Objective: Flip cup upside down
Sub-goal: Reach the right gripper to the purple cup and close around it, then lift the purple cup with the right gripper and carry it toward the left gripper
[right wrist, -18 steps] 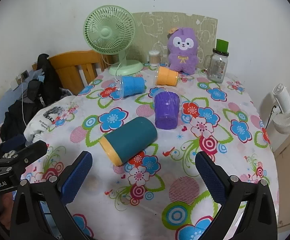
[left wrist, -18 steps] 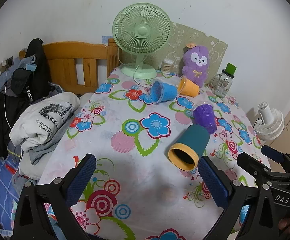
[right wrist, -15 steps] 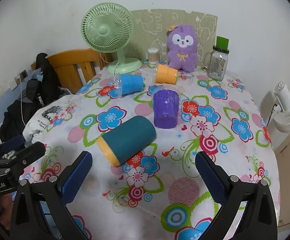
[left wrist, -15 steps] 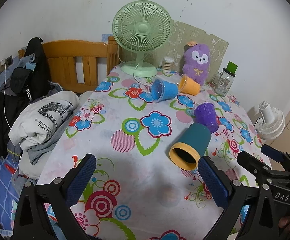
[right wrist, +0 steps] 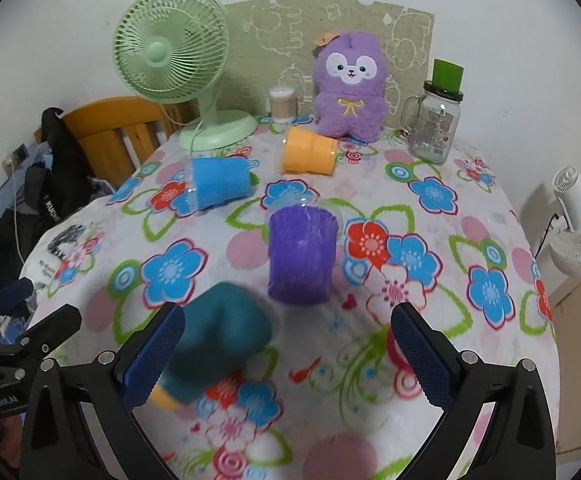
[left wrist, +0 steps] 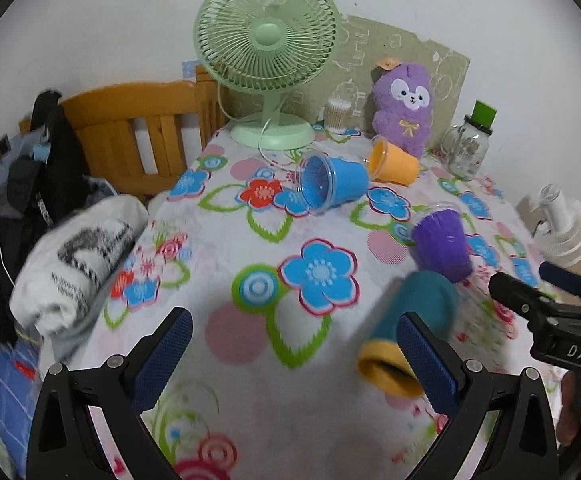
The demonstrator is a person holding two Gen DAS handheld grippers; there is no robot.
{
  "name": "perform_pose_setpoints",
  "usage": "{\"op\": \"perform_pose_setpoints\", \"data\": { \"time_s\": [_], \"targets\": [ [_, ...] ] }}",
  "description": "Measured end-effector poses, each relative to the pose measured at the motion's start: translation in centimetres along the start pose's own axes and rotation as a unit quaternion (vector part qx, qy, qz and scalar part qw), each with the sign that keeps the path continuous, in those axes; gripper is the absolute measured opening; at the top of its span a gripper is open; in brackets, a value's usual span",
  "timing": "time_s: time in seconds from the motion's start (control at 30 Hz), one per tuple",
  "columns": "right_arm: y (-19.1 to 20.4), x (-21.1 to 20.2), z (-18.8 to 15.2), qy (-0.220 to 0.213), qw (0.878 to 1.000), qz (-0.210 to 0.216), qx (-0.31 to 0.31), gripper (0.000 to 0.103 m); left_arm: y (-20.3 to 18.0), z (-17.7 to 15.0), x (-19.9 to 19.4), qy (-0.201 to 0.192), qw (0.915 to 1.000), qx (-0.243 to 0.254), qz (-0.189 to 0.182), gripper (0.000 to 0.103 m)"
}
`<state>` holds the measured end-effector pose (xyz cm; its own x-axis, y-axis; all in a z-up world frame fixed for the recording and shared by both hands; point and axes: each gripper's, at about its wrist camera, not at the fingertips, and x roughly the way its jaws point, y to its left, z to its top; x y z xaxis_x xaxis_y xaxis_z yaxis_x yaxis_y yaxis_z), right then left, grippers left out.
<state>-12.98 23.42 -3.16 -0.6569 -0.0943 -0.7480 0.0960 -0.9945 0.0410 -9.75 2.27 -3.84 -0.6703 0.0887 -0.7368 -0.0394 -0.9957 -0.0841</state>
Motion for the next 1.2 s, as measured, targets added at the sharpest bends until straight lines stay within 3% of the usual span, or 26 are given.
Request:
{"op": "perform_pose_setpoints", "data": {
  "time_s": [0.5, 0.83, 0.87, 0.93, 1.0, 1.2],
  "targets": [
    [-1.6, 6.8, 2.9, 0.033, 0.999, -0.010, 0.003, 0.103, -1.3, 3.7, 7.2, 0.048, 0.9981, 0.013, -0.037, 0.103],
    [-1.8, 10.3, 3.6, 0.056, 0.998, -0.011, 0.003, 0.102, -1.6, 4.1, 9.9, 0.068, 0.9968, 0.017, -0.038, 0.103],
    [-1.8, 10.6, 3.6, 0.062, 0.998, -0.012, 0.000, 0.099, -1.6, 4.0, 10.0, 0.069, 0.9968, 0.016, -0.038, 0.103],
    [-1.9, 11.6, 3.5, 0.082, 0.997, 0.001, 0.002, 0.076, -1.4, 4.0, 10.0, 0.069, 0.9969, 0.014, -0.036, 0.103],
    [-2.1, 12.3, 3.3, 0.099, 0.995, 0.021, 0.014, 0.064, -1.2, 4.0, 9.8, 0.067, 0.9970, 0.011, -0.035, 0.103],
    [-2.0, 10.9, 3.1, 0.084, 0.995, 0.037, 0.026, 0.063, -0.9, 3.3, 8.5, 0.065, 0.9973, 0.006, -0.035, 0.103]
  ]
}}
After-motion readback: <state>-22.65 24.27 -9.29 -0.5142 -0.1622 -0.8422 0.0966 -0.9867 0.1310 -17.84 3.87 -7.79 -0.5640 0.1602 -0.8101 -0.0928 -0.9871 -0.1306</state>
